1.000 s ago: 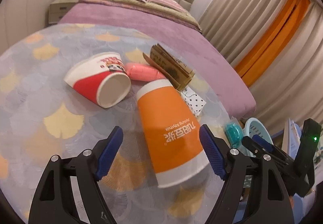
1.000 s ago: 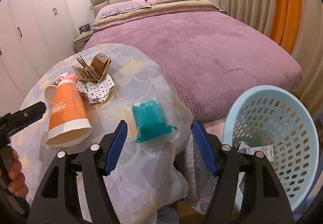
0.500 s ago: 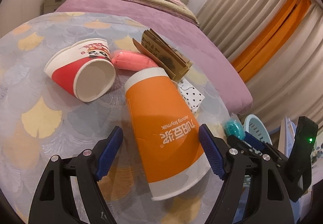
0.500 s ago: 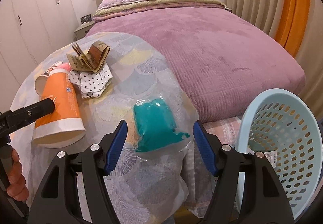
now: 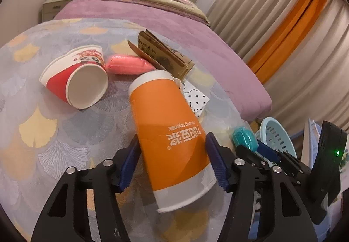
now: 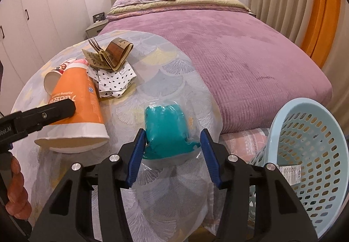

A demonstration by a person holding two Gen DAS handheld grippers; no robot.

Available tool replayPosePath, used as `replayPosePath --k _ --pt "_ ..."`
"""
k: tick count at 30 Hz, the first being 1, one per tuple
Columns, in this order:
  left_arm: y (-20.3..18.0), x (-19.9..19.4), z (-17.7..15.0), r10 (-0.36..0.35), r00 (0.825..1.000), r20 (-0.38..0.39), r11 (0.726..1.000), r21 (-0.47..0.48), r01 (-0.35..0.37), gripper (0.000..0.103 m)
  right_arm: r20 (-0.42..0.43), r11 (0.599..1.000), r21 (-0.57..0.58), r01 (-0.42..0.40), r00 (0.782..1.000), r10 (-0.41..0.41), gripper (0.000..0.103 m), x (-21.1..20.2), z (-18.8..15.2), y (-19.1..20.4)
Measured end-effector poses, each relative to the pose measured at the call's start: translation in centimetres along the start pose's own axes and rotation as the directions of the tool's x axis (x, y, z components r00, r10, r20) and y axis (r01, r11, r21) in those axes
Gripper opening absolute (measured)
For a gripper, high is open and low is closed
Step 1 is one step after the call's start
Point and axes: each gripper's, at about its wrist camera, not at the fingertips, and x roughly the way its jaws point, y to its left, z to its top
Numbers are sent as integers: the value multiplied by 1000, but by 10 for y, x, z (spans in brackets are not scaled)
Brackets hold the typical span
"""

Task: Collect trash
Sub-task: 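Grasp the orange paper cup with the left tool while the right tool grasps the teal bag, then carry the orange cup and teal bag over the basket and release both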

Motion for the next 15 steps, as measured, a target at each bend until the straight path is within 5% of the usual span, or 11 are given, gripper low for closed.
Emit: replayPosePath --k 15 --pt "-14 -40 -3 -32 997 75 999 40 30 42 62 999 15 -31 998 30 45 -35 1 -1"
